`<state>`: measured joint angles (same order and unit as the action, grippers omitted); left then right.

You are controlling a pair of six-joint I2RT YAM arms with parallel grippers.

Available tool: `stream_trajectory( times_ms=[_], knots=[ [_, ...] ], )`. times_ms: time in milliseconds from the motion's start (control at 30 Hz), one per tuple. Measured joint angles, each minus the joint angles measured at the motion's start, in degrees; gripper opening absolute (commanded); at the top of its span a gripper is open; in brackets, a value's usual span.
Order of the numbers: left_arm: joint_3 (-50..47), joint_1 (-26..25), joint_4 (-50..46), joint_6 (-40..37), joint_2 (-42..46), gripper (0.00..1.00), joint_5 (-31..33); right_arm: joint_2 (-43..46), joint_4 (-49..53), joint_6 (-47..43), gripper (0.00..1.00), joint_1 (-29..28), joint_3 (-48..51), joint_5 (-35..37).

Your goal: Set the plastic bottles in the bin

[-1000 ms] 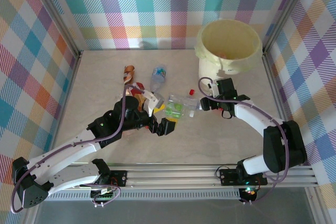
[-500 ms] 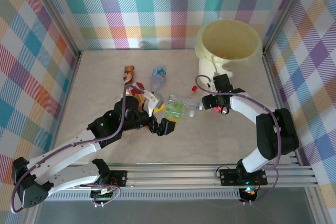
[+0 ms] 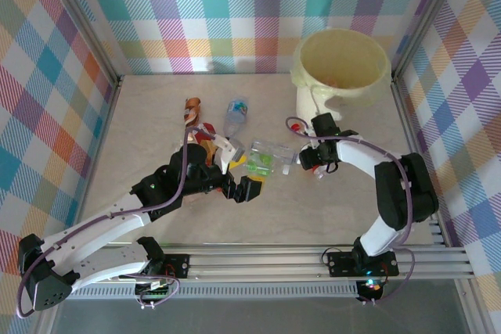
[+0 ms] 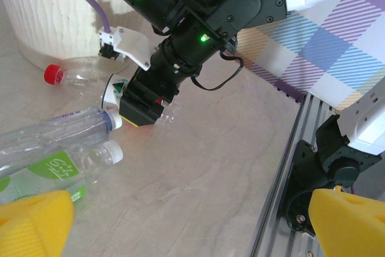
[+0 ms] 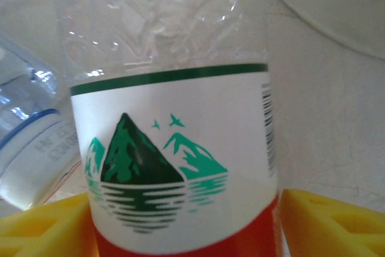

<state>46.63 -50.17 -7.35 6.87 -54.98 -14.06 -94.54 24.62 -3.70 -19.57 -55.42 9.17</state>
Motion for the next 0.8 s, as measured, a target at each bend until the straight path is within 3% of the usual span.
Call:
stream_trajectory(
  times_ms=[400,800],
  knots=[
    [-0.3,0.0,0.0,0.1,0.0,1.0,0.0,0.1,0.9,-0.2,0.58,-1.0,-0.2,0.2],
    [-1.9,0.0,5.7,3.9,1.5,1.0,3.3,11.9,2.5,0.2,0.59,-5.4,-1.2,0.3]
  ],
)
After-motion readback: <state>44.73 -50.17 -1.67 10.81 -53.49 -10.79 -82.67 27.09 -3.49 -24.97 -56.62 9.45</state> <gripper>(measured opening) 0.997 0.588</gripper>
